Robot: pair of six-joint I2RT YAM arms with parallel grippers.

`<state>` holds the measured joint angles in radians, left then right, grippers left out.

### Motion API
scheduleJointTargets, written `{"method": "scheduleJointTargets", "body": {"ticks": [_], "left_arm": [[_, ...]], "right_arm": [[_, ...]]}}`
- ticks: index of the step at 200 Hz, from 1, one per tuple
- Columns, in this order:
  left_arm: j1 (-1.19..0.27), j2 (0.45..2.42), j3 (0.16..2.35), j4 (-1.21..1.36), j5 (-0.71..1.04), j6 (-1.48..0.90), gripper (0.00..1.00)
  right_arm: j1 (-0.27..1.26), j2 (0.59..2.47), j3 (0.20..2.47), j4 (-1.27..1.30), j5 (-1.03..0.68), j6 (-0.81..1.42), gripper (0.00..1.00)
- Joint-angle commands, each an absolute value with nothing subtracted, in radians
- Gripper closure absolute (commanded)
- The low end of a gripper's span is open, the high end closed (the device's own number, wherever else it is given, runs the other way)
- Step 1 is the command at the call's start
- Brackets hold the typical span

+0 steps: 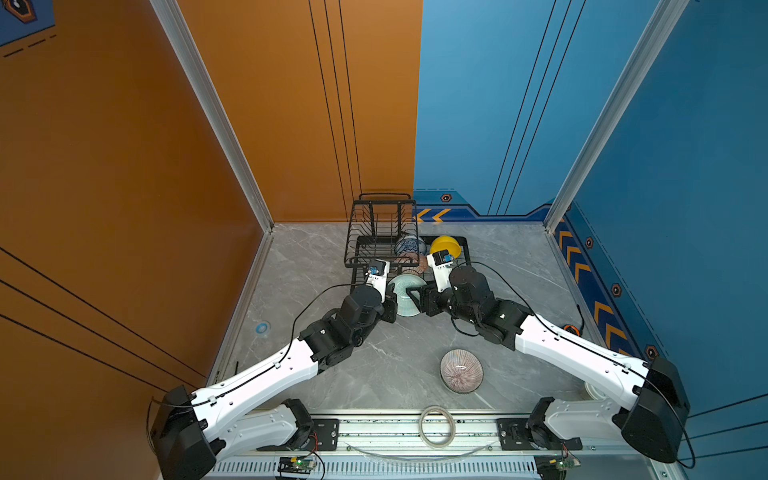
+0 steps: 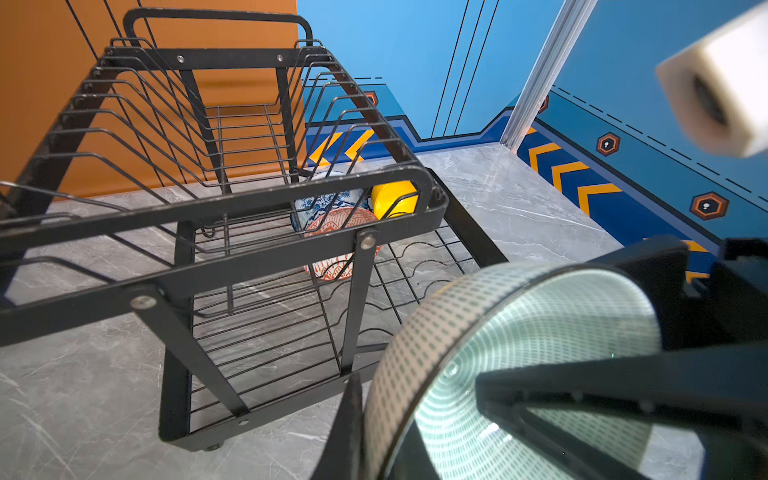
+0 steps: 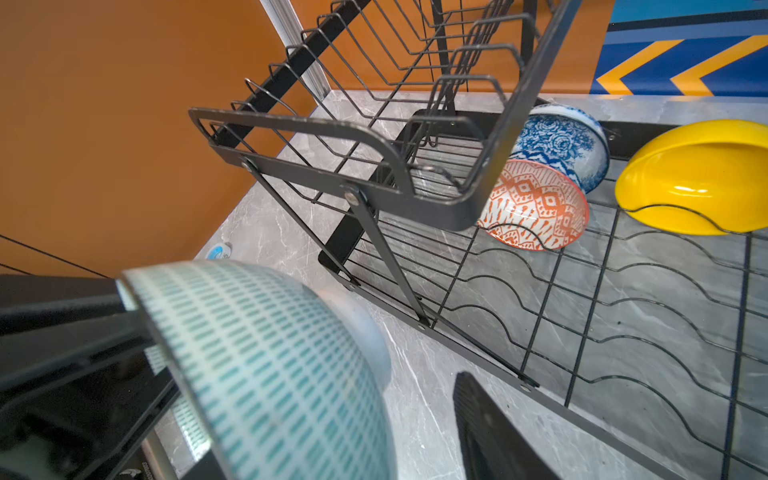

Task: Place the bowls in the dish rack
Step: 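Close the right gripper on the pale green bowl rim beside the left gripper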

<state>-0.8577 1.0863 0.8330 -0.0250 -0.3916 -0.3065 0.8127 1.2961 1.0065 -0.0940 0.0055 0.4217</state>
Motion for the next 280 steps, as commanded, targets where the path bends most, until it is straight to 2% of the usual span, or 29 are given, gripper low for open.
{"method": "scheduleJointTargets", "body": {"ticks": [1,27,80,136,154,178,198,215,218,221,229,233,280], "left_arm": [[-0.872,1.084,0.864,0.048,-0.38,-0.318,1.0],[-0.874,1.089,0.862,0.051,-0.376,-0.318,1.0],[-0.878,1.101,0.868,0.052,-0.352,-0.314,1.0],[-0.879,1.136,0.919,-0.02,-0.274,-0.282,1.0],[-0.876,1.143,0.918,-0.044,-0.265,-0.274,0.88],[-0.87,1.141,0.909,-0.065,-0.233,-0.275,0.65],[-0.865,1.13,0.907,-0.091,-0.21,-0.266,0.41],[-0.859,1.116,0.907,-0.12,-0.204,-0.255,0.16],[-0.858,1.114,0.907,-0.124,-0.205,-0.252,0.15],[-0.856,1.112,0.907,-0.129,-0.204,-0.25,0.09],[-0.851,1.103,0.906,-0.143,-0.203,-0.246,0.02],[-0.849,1.098,0.905,-0.15,-0.201,-0.244,0.0],[-0.789,1.04,0.893,-0.252,-0.165,-0.221,0.02]], "right_arm": [[0.819,1.298,1.027,-0.088,0.042,0.433,0.51],[0.819,1.299,1.025,-0.089,0.045,0.433,0.71],[0.818,1.301,1.026,-0.092,0.048,0.43,0.99],[0.818,1.293,1.019,-0.102,0.071,0.39,1.0],[0.813,1.287,1.008,-0.097,0.086,0.369,1.0],[0.786,1.278,0.991,-0.091,0.088,0.335,1.0],[0.761,1.267,0.985,-0.092,0.084,0.309,1.0],[0.747,1.258,0.979,-0.095,0.089,0.281,1.0],[0.743,1.255,0.975,-0.095,0.09,0.275,1.0],[0.739,1.253,0.974,-0.095,0.091,0.268,1.0],[0.735,1.248,0.968,-0.095,0.099,0.249,1.0],[0.732,1.245,0.965,-0.095,0.106,0.236,1.0],[0.672,1.195,0.922,-0.041,0.175,0.043,1.0]]}}
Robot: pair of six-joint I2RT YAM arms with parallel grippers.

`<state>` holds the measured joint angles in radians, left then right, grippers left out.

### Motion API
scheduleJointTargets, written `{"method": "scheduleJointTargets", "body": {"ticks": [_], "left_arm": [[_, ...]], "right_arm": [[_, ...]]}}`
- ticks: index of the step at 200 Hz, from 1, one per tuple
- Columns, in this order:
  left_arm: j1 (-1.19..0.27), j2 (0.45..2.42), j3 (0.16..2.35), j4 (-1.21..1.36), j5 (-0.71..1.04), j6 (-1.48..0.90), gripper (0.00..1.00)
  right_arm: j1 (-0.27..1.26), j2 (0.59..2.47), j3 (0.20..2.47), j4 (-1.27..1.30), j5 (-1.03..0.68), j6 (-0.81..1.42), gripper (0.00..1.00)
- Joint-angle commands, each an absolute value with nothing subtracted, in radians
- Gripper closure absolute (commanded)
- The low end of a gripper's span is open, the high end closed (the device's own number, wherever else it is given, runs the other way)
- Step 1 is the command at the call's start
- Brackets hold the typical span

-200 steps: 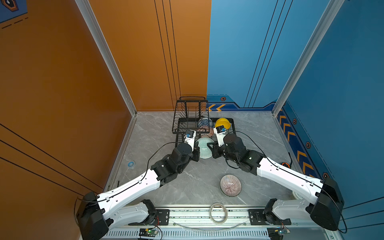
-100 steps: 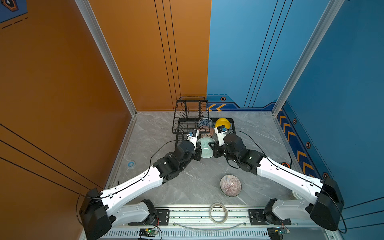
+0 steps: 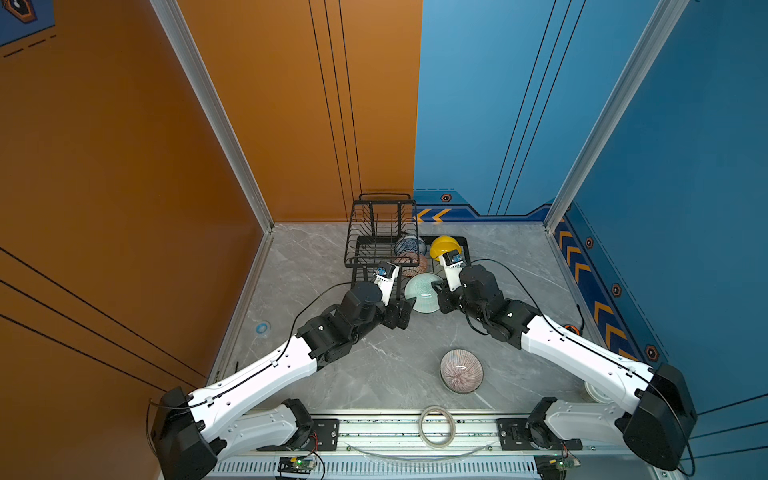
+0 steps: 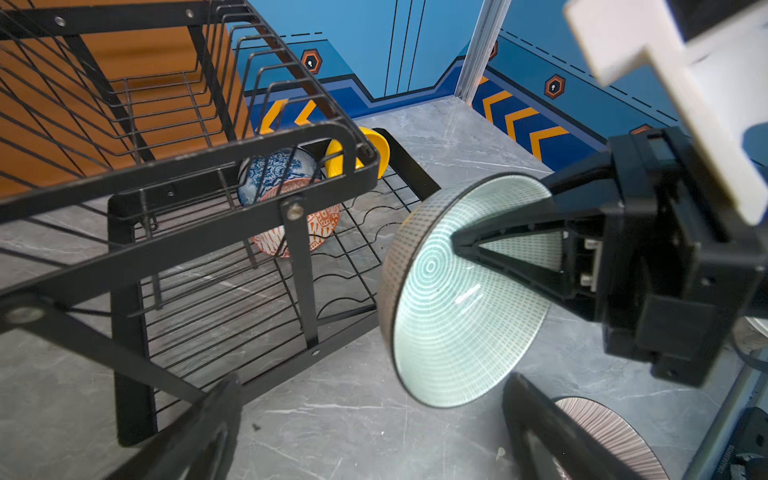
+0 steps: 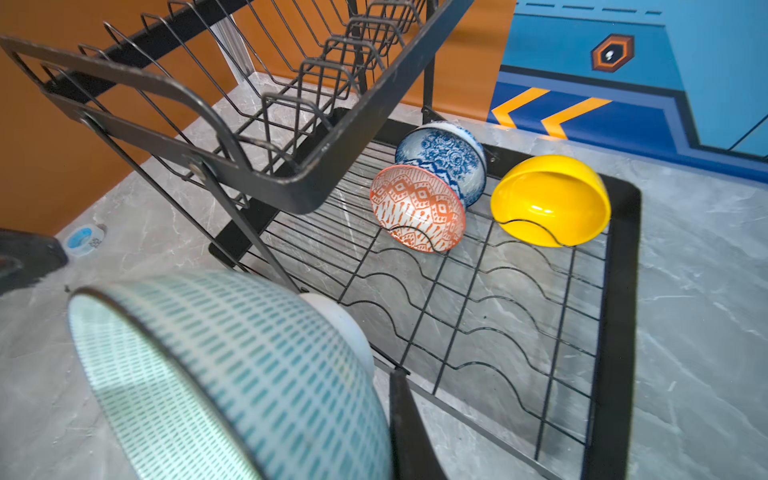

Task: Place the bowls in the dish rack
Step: 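Close the right gripper on the pale green bowl rim beside the left gripper, then carry the pale green bowl with the right gripper into the lower rack tier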

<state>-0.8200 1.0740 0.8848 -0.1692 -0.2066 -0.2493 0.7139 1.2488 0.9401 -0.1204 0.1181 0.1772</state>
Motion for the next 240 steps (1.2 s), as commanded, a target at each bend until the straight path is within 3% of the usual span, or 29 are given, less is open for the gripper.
{"method": "scheduleJointTargets", "body": {"ticks": [1,80,240], "left_arm": [[-0.788,1.039,0.893,-0.253,-0.164,-0.221,0.02],[-0.727,1.007,0.862,-0.288,-0.11,-0.219,0.02],[-0.702,1.02,0.839,-0.277,-0.063,-0.22,0.02]], "right_arm": [[0.671,1.193,0.92,-0.038,0.176,0.038,1.0],[0.483,1.205,0.804,0.294,0.112,-0.377,1.0],[0.441,1.791,0.959,0.88,0.306,-1.153,1.0]]}}
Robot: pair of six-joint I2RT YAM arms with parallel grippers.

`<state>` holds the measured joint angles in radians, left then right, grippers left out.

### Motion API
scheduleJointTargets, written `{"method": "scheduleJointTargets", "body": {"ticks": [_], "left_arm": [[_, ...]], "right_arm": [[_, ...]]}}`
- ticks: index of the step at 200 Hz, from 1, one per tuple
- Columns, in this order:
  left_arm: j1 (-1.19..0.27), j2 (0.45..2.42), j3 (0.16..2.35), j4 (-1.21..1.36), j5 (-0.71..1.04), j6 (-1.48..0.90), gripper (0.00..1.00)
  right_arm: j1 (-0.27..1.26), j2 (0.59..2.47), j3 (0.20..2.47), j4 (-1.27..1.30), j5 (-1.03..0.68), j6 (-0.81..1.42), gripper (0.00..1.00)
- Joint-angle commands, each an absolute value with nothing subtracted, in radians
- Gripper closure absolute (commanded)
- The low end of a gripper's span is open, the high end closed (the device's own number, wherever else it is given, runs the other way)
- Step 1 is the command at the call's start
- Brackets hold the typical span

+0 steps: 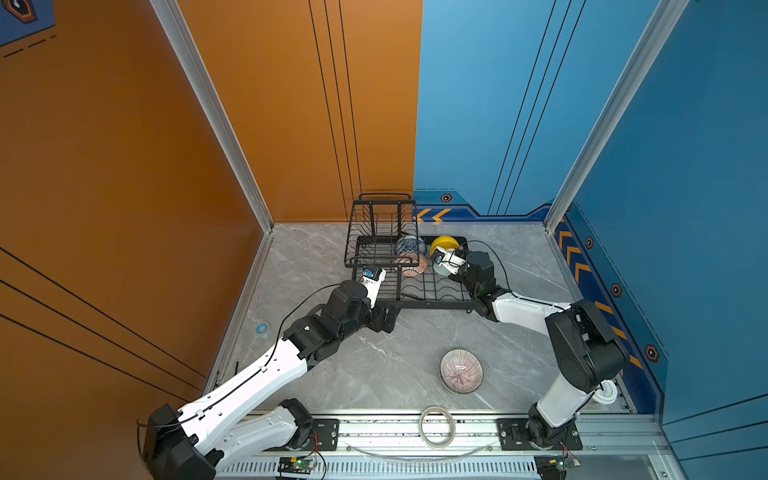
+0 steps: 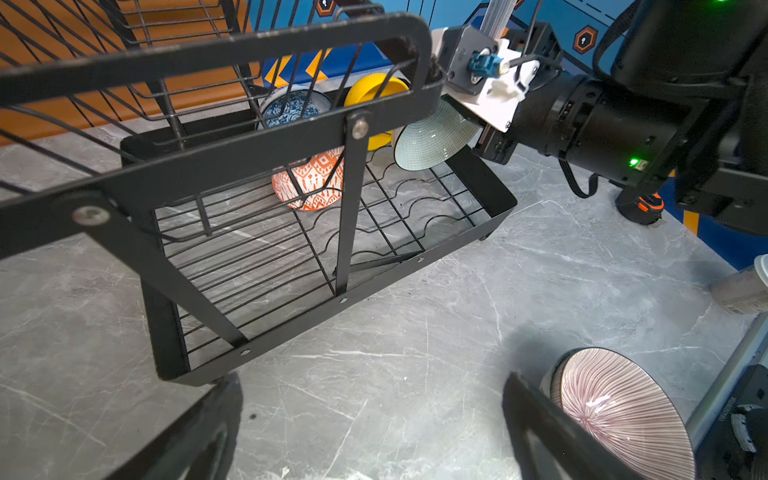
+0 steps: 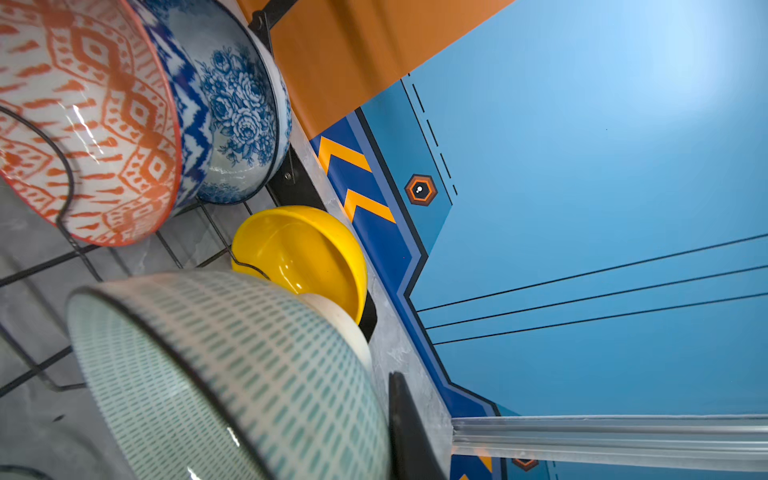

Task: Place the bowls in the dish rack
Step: 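Carry the pale green bowl with the right gripper into the lower rack tier, then set the pale green bowl upright beside the yellow bowl with the right gripper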

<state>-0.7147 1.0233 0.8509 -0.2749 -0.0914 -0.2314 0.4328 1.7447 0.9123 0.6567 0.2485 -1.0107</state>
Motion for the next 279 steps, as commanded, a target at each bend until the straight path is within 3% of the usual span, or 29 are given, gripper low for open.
{"method": "scheduleJointTargets", "body": {"ticks": [1,47,279], "left_arm": [[-0.702,1.019,0.84,-0.277,-0.062,-0.219,0.02],[-0.695,1.026,0.84,-0.278,-0.045,-0.215,0.02],[-0.666,1.054,0.845,-0.263,-0.009,-0.209,0.02]], "right_arm": [[0.442,1.794,0.959,0.887,0.307,-1.158,1.0],[0.446,1.914,0.983,1.099,0.356,-1.28,1.0],[0.434,2.045,1.011,1.12,0.332,-1.349,1.0]]}}
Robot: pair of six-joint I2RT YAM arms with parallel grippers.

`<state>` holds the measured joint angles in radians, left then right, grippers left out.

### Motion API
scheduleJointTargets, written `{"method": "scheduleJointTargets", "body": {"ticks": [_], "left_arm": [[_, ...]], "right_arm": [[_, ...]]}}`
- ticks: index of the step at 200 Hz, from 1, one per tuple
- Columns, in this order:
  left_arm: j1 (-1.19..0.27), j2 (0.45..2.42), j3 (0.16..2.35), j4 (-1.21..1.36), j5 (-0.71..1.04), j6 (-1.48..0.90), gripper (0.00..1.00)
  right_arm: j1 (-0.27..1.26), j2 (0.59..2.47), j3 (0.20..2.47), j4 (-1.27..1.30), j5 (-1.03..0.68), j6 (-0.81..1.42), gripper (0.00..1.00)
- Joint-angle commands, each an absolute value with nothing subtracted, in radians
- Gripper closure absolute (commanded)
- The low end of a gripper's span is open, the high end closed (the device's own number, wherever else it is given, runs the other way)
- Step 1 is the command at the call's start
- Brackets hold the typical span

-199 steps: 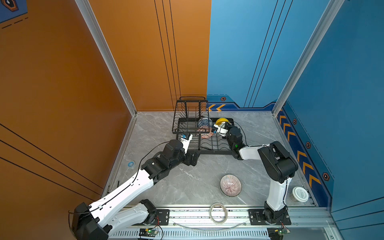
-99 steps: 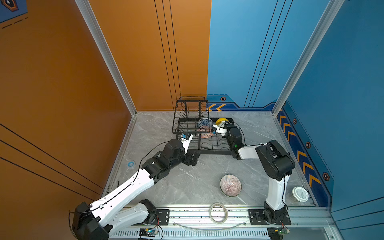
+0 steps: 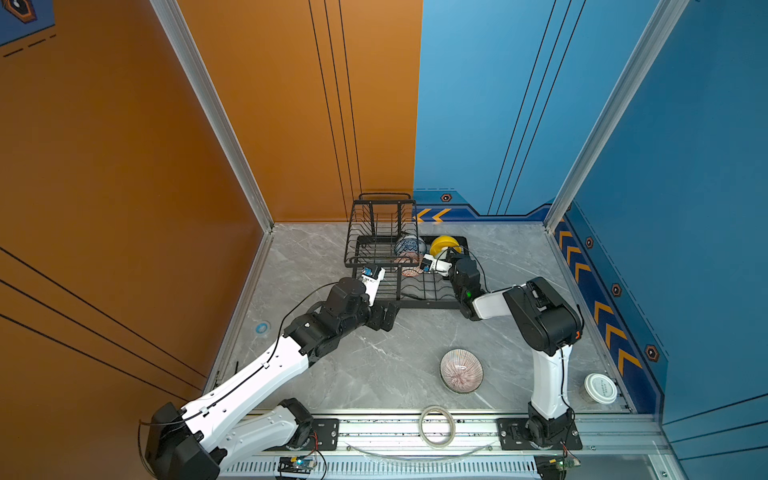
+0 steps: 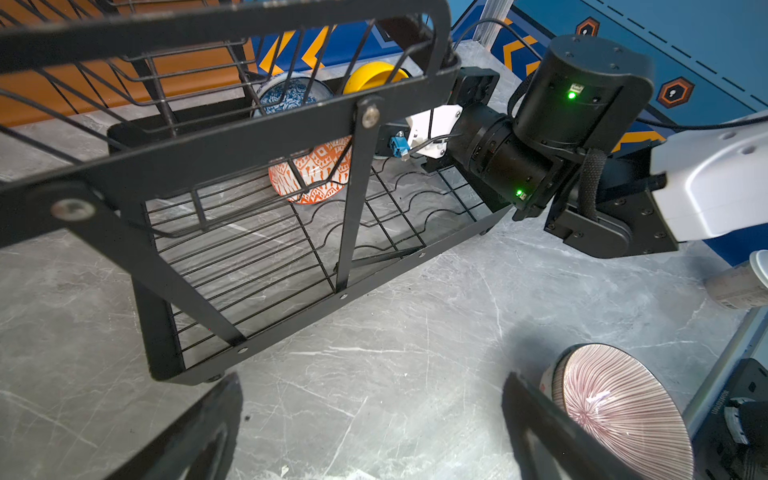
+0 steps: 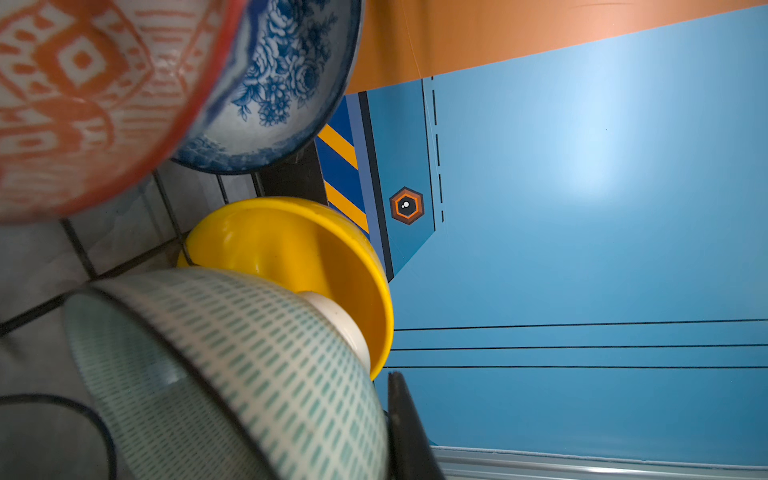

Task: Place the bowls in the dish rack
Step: 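Set the pale green bowl upright beside the yellow bowl with the right gripper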

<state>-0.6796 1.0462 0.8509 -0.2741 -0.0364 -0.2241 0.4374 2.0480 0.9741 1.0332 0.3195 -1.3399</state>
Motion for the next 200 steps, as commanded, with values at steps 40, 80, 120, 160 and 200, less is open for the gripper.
{"method": "scheduleJointTargets", "body": {"ticks": [40,80,120,160,200], "left_arm": [[-0.661,1.061,0.846,-0.257,-0.002,-0.209,0.02],[-0.659,1.051,0.837,-0.258,-0.002,-0.209,0.02],[-0.653,1.035,0.822,-0.263,-0.005,-0.212,0.02],[-0.65,1.028,0.815,-0.262,-0.002,-0.213,0.02],[-0.648,1.028,0.812,-0.261,0.002,-0.215,0.02]], "right_arm": [[0.436,2.025,0.997,1.059,0.303,-1.336,1.0],[0.436,1.997,0.996,1.001,0.293,-1.284,1.0],[0.436,1.975,1.013,0.912,0.295,-1.255,1.0],[0.438,1.952,1.057,0.744,0.304,-1.235,1.0],[0.443,1.953,1.087,0.66,0.315,-1.235,0.99]]}}
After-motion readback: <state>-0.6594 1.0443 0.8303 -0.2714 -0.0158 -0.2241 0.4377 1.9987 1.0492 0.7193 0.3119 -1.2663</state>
